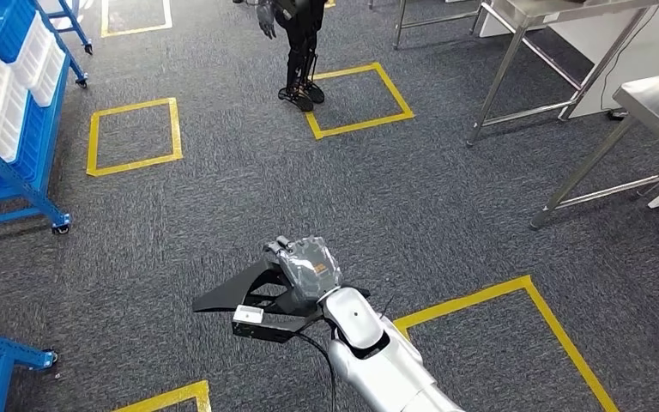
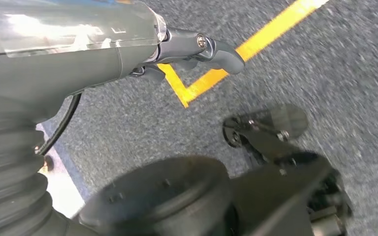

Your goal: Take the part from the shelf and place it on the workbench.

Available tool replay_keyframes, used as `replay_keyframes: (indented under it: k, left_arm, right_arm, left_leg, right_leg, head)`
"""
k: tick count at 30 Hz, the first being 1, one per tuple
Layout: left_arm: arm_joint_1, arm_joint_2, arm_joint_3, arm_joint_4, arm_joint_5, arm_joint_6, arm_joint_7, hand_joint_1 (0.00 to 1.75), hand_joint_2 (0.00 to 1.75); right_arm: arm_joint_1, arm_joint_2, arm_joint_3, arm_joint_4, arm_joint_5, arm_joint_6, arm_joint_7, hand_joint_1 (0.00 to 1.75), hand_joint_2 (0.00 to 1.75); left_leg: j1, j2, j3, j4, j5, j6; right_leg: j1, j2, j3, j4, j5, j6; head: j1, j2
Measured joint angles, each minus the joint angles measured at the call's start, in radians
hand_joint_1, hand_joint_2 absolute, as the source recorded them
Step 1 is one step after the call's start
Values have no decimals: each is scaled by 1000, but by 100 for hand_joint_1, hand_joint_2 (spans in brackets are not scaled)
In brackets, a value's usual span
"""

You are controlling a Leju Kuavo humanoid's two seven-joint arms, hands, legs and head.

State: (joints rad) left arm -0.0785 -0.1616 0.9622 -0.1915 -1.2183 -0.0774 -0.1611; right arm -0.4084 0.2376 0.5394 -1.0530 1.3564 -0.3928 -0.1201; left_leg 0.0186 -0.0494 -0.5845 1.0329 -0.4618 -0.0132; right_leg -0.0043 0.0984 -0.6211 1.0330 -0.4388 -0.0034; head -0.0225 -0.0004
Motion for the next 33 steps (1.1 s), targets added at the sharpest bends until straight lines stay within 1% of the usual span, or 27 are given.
replay_keyframes:
  k: [1,3,5,6,7,8,9,10,12,13,14,16,18,19,21,22,23,24,25,26,27,28,29,30,31,32,33]
  left_arm:
    - [0,-1,3,0,2,0,1,0,175]
    - [0,-4,8,0,4,0,2,0,175]
    - [1,-8,11,0,5,0,2,0,175]
    - [1,-9,12,0,2,0,1,0,175]
    - [2,-10,13,0,-3,0,-3,0,175]
    - [2,-11,13,0,-11,0,-7,0,175]
    - [3,-12,12,0,-20,0,-15,0,175]
    - [3,-15,11,0,-29,1,-23,0,175]
    - [4,-21,7,0,-50,3,-37,0,175]
    - [4,-23,3,0,-61,4,-43,0,175]
    - [4,-25,-3,0,-73,3,-47,0,175]
    - [4,-26,-18,0,-94,2,-54,0,175]
    - [3,-25,-31,0,-108,-2,-59,0,175]
    - [3,-24,-37,0,-113,-4,-61,0,175]
    - [1,-23,-47,0,-119,-9,-62,0,175]
    - [0,-22,-52,0,-122,-11,-63,0,175]
    - [-2,-22,-57,0,-124,-12,-63,0,175]
    - [-3,-21,-61,0,-126,-13,-62,0,175]
    - [-3,-20,-64,0,-128,-13,-61,0,175]
    - [-2,-19,-66,0,-129,-13,-60,0,175]
    - [0,-18,-67,0,-130,-12,-59,0,175]
    - [1,-17,-69,0,-132,-12,-58,0,175]
    - [2,-17,-72,0,-133,-12,-57,0,175]
    - [3,-16,-74,0,-134,-12,-57,0,175]
    - [2,-16,-77,0,-133,-11,-57,0,175]
    - [1,-16,-79,0,-132,-11,-58,0,175]
    - [-1,-17,-80,0,-130,-10,-59,0,175]
  right_arm:
    - [-1,0,1,3,-1,0,0,175,175]
    - [-6,0,2,6,-5,0,1,175,175]
    - [-10,-1,2,8,-9,-2,3,175,175]
    - [-9,-4,2,8,-9,-3,5,175,175]
    - [-6,-9,1,8,-8,-5,9,175,175]
    - [0,-17,0,5,-6,-7,13,175,175]
    - [9,-29,-3,-1,-4,-12,20,175,175]
    - [19,-43,-7,-10,-3,-18,27,175,175]
    - [42,-74,-22,-35,-1,-34,43,175,175]
    - [56,-90,-32,-49,1,-47,52,175,175]
    - [75,-107,-43,-66,4,-62,60,175,175]
    - [127,-143,-69,-103,15,-87,75,175,175]
    - [178,-170,-95,-139,29,-99,88,175,175]
    - [198,-177,-105,-155,38,-102,94,175,175]
    - [230,-187,-120,-183,53,-104,104,175,175]
    - [245,-192,-126,-194,59,-104,107,175,175]
    - [258,-197,-133,-203,62,-103,110,175,175]
    - [268,-202,-140,-211,63,-103,111,175,175]
    - [274,-206,-145,-217,64,-103,111,175,175]
    - [278,-209,-150,-223,64,-103,112,175,175]
    - [279,-211,-155,-227,64,-103,112,175,175]
    - [280,-212,-158,-229,64,-102,112,175,175]
    - [281,-214,-161,-231,64,-102,111,175,175]
    - [283,-215,-164,-232,64,-101,111,175,175]
    - [284,-216,-166,-234,65,-101,111,175,175]
    - [286,-218,-170,-237,64,-101,111,175,175]
    - [285,-220,-174,-240,64,-101,111,175,175]
  left_leg:
    - [1,8,1,-4,3,7]
    - [3,25,3,-13,10,21]
    - [0,45,4,-17,11,30]
    - [-1,55,4,-17,11,32]
    - [-2,65,4,-17,10,33]
    - [-3,75,4,-16,9,34]
    - [-4,84,5,-16,8,34]
    - [-5,91,8,-16,6,33]
    - [-9,104,14,-16,1,29]
    - [-12,111,16,-15,-1,26]
    - [-14,118,17,-15,-3,22]
    - [-16,131,21,-17,-9,13]
    - [-15,115,16,8,-32,4]
    - [-13,98,0,48,-57,0]
    - [-10,68,-55,175,-120,-4]
    - [-10,63,-83,233,-139,-6]
    - [-9,60,-98,263,-141,-8]
    - [-8,59,-95,254,-123,-8]
    - [-7,56,-74,205,-89,-7]
    - [-6,44,-43,135,-51,-5]
    - [-4,21,-14,69,-25,-3]
    - [-3,1,7,22,-10,-1]
    - [-3,-16,17,-2,-8,1]
    - [-5,-22,19,-6,-12,4]
    - [-5,-15,20,-10,-9,9]
    - [-4,-5,22,-15,-6,15]
    - [-2,5,24,-22,-2,23]
  right_leg:
    - [-1,0,-1,0,0,5]
    - [0,-33,-18,34,-24,13]
    - [0,-77,-70,145,-85,18]
    - [-1,-85,-103,213,-114,20]
    - [-2,-88,-127,263,-129,22]
    - [-2,-90,-135,281,-127,22]
    - [-2,-93,-123,258,-106,21]
    - [-1,-99,-91,200,-73,18]
    - [8,-137,-16,57,-22,6]
    - [13,-151,6,12,-11,1]
    - [18,-158,16,-9,-10,-3]
    - [16,-141,18,-16,-9,-9]
    - [8,-123,24,-25,-4,-18]
    - [4,-113,27,-28,-2,-23]
    - [4,-92,28,-29,-2,-28]
    - [4,-81,28,-28,-2,-28]
    - [4,-69,28,-27,-2,-28]
    - [3,-57,29,-26,-3,-28]
    - [3,-43,30,-23,-4,-26]
    - [1,-30,29,-20,-5,-24]
    - [2,-17,27,-15,-7,-19]
    - [0,-6,22,-10,-7,-13]
    - [-1,3,17,-8,-6,-6]
    - [-3,11,13,-8,-4,1]
    - [-5,20,10,-10,-1,8]
    - [-5,16,9,-8,-2,14]
    - [-4,-1,3,5,-12,18]
  head:
    - [0,0]
    - [0,0]
    - [0,0]
    - [0,0]
    - [0,0]
    - [0,0]
    - [0,0]
    - [0,0]
    - [0,0]
    - [0,0]
    - [0,0]
    - [0,0]
    - [0,0]
    - [0,0]
    - [0,0]
    - [0,0]
    - [0,0]
    - [0,0]
    - [0,0]
    - [0,0]
    - [0,0]
    - [0,0]
    - [0,0]
    - [0,0]
    - [0,0]
    - [0,0]
    - [0,0]
